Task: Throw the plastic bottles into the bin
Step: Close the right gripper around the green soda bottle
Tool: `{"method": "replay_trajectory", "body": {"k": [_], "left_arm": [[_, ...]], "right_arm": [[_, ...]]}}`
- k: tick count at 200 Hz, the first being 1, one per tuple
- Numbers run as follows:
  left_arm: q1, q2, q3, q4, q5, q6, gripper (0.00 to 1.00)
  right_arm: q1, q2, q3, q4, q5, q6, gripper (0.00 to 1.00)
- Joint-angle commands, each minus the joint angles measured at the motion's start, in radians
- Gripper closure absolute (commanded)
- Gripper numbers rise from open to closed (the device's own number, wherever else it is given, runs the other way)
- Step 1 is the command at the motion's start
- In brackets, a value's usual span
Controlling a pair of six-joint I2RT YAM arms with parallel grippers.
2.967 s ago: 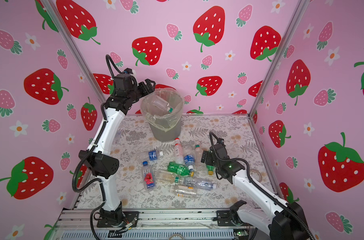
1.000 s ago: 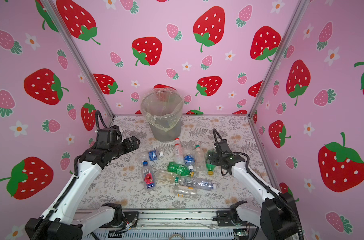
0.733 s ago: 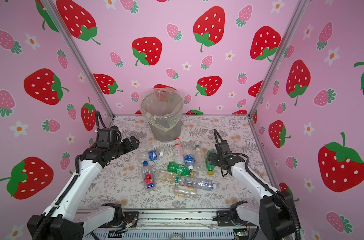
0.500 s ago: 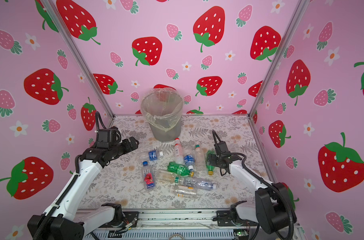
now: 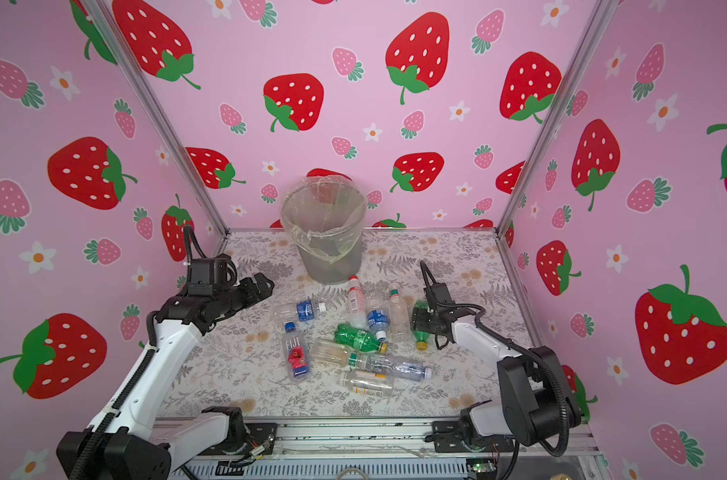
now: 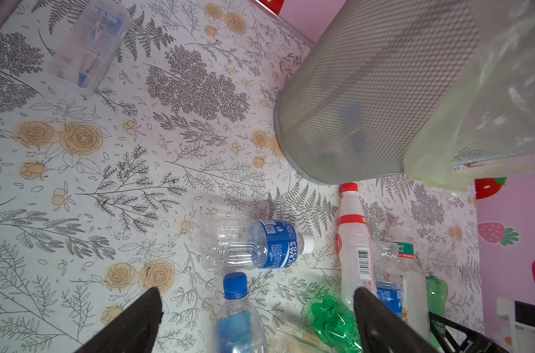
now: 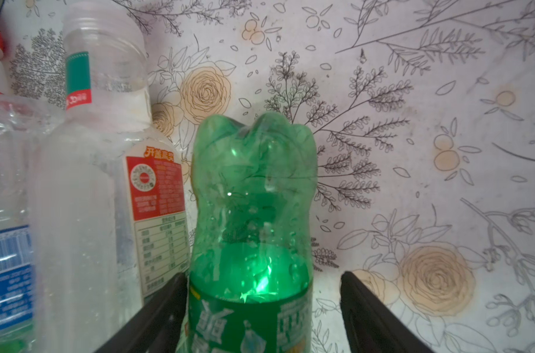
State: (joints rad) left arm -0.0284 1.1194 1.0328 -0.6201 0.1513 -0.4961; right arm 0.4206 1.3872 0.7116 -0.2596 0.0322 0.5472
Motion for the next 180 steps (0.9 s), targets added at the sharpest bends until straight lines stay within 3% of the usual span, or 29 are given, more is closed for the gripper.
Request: {"method": "replay_trajectory", "body": {"k": [1,41,63,180], "left_arm": [[0.01,-0.008,-0.013,-0.005,0.019,-0.007,0.01],[0.016,-0.013,-0.014,-0.005,0.021,-0.007,0.01],[0.02,-0.013,-0.015,-0.006,0.027,-0.007,0.01],[0.044,-0.032,-0.025,0.007,0.067,-0.019,0.01]], "right_arm": [[-0.006,0.016,-0.007,0.017,-0.002,-0.007,0.21],[-0.006,0.046,-0.014,0.031,-0.003,-0.007,0.26],[-0.006,0.046,-0.02,0.031,0.017,0.0,0.37],[-0.006,-0.131,-0.009,-0.031,0.034,0.018,0.41]]}}
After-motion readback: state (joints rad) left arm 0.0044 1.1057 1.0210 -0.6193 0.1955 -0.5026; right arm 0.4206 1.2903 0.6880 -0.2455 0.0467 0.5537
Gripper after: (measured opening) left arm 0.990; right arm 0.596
